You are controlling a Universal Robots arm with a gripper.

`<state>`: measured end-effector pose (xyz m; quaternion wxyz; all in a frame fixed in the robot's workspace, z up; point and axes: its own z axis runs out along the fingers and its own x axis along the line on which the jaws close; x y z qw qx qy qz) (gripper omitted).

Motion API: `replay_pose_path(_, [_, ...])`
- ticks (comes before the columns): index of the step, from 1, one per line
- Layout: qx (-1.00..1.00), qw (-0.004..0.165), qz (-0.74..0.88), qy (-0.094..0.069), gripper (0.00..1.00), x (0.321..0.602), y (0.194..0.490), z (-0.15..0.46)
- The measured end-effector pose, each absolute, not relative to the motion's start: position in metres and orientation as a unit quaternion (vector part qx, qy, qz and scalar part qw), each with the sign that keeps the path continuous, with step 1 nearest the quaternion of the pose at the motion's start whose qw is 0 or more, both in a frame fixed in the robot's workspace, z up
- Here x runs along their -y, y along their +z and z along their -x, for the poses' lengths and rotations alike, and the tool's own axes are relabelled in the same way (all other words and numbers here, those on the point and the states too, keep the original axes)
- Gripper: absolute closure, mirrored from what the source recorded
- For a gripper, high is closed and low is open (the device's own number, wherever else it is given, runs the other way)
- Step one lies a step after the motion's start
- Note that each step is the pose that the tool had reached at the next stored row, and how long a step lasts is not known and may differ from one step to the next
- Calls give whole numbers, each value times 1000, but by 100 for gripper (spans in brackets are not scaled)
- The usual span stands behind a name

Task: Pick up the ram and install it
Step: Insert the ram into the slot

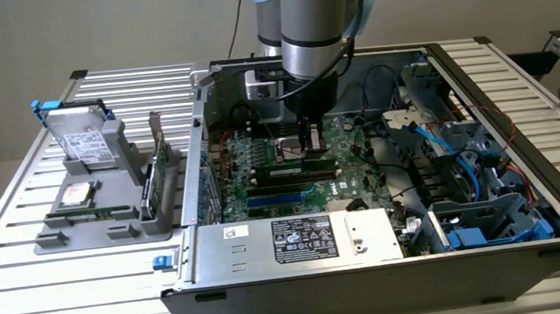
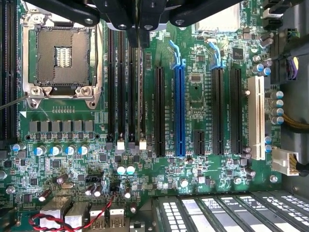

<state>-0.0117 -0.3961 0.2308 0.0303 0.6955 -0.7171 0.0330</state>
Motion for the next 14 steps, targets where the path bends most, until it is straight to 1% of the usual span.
replay_pose_path(14, [717, 30, -696, 33, 88, 397, 230, 12])
